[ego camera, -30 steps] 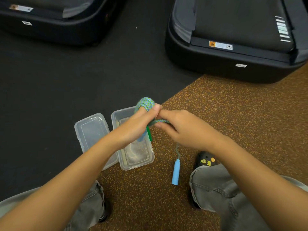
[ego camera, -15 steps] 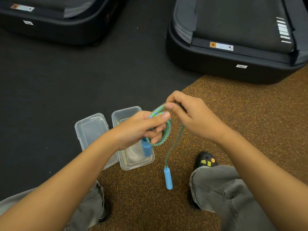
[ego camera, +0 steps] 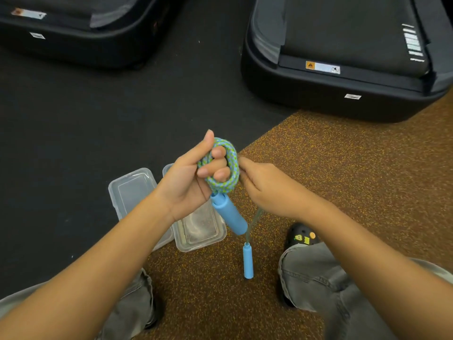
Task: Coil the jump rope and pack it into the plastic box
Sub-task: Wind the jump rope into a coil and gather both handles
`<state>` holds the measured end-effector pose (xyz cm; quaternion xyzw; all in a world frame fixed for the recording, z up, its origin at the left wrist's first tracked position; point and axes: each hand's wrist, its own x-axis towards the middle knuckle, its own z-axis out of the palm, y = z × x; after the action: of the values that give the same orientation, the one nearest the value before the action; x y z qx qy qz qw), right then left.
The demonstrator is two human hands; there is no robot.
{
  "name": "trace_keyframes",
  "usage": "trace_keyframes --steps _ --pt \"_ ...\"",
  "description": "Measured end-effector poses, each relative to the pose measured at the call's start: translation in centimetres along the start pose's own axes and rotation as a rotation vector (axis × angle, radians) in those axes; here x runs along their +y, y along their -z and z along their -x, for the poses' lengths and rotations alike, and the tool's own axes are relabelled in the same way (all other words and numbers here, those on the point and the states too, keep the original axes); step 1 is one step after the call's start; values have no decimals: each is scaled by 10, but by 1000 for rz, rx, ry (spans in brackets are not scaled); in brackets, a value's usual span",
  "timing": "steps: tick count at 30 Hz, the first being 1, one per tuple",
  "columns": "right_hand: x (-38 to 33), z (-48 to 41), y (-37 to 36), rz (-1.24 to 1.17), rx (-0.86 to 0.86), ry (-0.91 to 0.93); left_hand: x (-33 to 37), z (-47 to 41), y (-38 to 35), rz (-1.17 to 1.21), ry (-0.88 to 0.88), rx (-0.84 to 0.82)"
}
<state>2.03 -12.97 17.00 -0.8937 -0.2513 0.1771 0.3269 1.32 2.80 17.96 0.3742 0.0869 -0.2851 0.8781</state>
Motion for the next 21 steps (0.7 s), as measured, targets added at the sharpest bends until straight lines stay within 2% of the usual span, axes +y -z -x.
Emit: trace_keyframes --steps 4,8,12,16,19,21 --pt "-1 2 -5 41 -121 -73 -3 -3 3 57 -43 35" --pt "-4 6 -13 105 -202 -39 -1 -4 4 52 -89 64" --pt "-9 11 -11 200 -156 30 -11 -8 9 -242 -140 150" --pt "-12 14 -5 276 -67 125 -22 -12 16 -591 -94 245" --pt "-11 12 8 264 18 151 -28 -11 15 -726 -19 213" --pt "-8 10 16 243 41 143 -30 -8 9 -761 34 128"
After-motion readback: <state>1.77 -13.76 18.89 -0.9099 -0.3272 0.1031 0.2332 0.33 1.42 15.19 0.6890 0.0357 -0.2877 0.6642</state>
